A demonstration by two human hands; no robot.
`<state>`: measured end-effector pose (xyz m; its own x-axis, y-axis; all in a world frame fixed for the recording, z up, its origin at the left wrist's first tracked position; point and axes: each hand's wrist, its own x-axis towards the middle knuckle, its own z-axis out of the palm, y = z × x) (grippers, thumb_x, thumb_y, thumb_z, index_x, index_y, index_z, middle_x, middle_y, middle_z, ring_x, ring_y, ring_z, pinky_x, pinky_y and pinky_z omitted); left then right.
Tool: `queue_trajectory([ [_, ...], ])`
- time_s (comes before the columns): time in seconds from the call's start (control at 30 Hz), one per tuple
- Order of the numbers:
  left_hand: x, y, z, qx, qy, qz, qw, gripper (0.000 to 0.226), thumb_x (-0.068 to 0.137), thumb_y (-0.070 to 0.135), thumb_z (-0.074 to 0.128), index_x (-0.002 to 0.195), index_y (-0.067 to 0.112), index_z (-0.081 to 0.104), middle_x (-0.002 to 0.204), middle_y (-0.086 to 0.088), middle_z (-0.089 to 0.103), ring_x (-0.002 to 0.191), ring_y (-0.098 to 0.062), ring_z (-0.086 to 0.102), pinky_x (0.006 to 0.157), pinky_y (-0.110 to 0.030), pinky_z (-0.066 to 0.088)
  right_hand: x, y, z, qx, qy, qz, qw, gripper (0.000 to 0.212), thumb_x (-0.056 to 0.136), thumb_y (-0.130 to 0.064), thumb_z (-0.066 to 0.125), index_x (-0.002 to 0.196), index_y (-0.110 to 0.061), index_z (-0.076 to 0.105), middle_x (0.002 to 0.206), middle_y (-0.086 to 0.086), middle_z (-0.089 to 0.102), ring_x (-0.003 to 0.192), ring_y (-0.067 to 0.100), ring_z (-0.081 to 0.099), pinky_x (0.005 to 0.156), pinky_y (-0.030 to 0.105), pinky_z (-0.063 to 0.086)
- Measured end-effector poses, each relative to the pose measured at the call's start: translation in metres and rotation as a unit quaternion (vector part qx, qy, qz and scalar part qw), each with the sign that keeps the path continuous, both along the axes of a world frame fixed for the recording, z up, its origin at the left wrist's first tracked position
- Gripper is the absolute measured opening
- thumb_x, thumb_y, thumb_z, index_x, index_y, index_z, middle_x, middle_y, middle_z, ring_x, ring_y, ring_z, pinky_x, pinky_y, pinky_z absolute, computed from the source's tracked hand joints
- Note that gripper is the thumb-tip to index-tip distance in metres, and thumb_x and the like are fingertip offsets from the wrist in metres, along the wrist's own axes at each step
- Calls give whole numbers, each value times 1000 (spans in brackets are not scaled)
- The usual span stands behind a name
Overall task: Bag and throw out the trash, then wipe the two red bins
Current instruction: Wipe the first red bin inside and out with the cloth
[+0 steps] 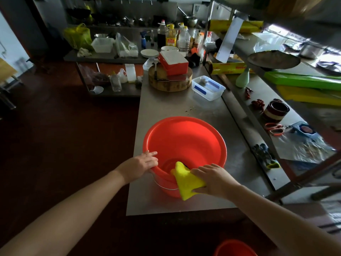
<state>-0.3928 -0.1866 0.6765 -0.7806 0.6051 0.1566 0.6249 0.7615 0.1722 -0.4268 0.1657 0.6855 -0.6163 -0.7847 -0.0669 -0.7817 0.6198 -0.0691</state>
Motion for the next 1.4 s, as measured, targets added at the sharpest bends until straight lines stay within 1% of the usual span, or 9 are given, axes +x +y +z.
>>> queue_trajectory([
  [0.13, -6, -1, -4, -21, -5, 11, 1000, 33, 97, 22, 63, 127, 11, 64, 139, -5, 61, 144, -24, 41, 119, -47, 33, -11, 17, 0, -27, 47, 36, 998, 69, 85, -66, 66, 137, -20, 59, 120, -3, 69, 109, 22, 66, 94, 41, 53],
  [0.33, 9, 38, 6, -231, -55, 5, 971, 64, 101, 54, 39, 151, 15, 40, 156, -3, 41, 151, -21, 25, 125, -51, 4, 12, -18, 13, 81, 6, -17, 997, 100, 75, -87, 37, 154, -27, 27, 151, -5, 47, 127, 20, 55, 104, 42, 43],
  [0.43, 27, 70, 5, -195, -68, 31, 978, 70, 99, 52, 14, 145, 11, 46, 148, -5, 50, 144, -19, 36, 125, -46, -4, 31, -49, 6, 97, 19, -31, 995, 98, 77, -87, 34, 153, -26, 28, 142, 0, 52, 119, 28, 59, 96, 44, 46],
  [0.5, 30, 78, 5, -141, -78, 52, 986, 54, 104, 42, 23, 140, 12, 51, 143, -2, 54, 141, -15, 40, 124, -40, -7, 36, -57, 3, 94, 20, -37, 995, 80, 87, -74, 45, 146, -20, 39, 130, 2, 58, 114, 30, 61, 92, 43, 47],
  [0.73, 13, 12, 6, -86, 28, 15, 996, 30, 97, 26, 62, 125, 22, 69, 129, 5, 68, 133, -18, 54, 123, -50, 20, 10, -13, 11, 69, 19, 11, 997, 74, 80, -70, 55, 141, -28, 51, 124, -7, 64, 113, 23, 62, 96, 39, 46],
  [0.93, -3, -4, 17, -220, -14, 20, 975, 48, 100, 36, 52, 147, 29, 46, 156, 9, 42, 151, -14, 25, 125, -47, 1, 0, 3, 12, 60, 61, 38, 996, 69, 82, -69, 62, 135, -25, 61, 120, -8, 68, 104, 24, 64, 95, 43, 50],
  [1.07, 15, 35, 9, -198, 3, -56, 979, 52, 98, 49, 45, 139, 17, 53, 139, 1, 58, 131, -15, 51, 124, -42, 20, 21, -29, 6, 26, 112, 35, 993, 66, 77, -68, 69, 126, -23, 67, 106, -8, 71, 89, 21, 69, 78, 37, 55],
  [1.2, 23, 60, -1, -112, 51, -46, 991, 44, 100, 50, 46, 108, 13, 68, 105, -1, 71, 99, -19, 67, 106, -39, 46, 32, -59, 4, 39, 60, 5, 997, 67, 87, -64, 57, 139, -21, 53, 120, -2, 66, 105, 27, 64, 89, 42, 48],
  [1.4, 18, 12, -5, -57, 66, -54, 995, 21, 97, 34, 58, 111, 24, 70, 112, 12, 71, 109, -8, 65, 107, -37, 44, 6, -10, 5, -2, 88, 49, 995, 65, 81, -67, 65, 128, -23, 65, 111, -6, 69, 99, 22, 67, 92, 38, 52],
])
